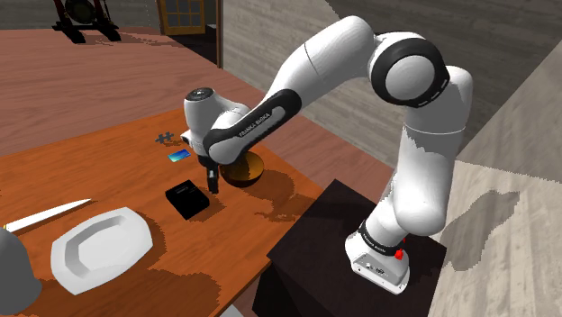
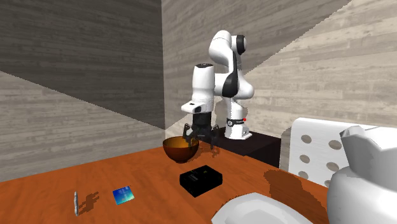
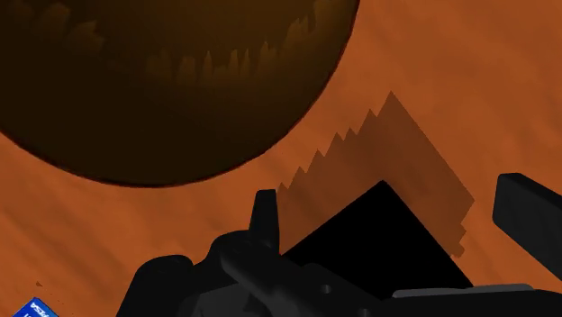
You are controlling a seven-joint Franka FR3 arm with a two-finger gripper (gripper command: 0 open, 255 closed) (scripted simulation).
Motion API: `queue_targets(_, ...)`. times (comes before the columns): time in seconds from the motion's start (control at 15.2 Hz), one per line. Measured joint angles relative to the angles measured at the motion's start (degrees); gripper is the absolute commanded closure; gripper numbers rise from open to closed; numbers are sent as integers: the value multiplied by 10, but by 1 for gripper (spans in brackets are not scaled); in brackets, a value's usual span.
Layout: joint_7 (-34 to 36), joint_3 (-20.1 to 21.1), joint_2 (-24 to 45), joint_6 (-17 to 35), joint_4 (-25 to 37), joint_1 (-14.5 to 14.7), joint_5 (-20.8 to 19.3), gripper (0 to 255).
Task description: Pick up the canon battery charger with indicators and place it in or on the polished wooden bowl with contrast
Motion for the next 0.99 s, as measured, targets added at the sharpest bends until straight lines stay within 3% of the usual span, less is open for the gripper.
queue_targets(0.33, -15, 7, 71, 17, 46, 18, -20, 0)
queue_targets(0.99, -8, -1, 110, 55, 46, 22, -32, 0)
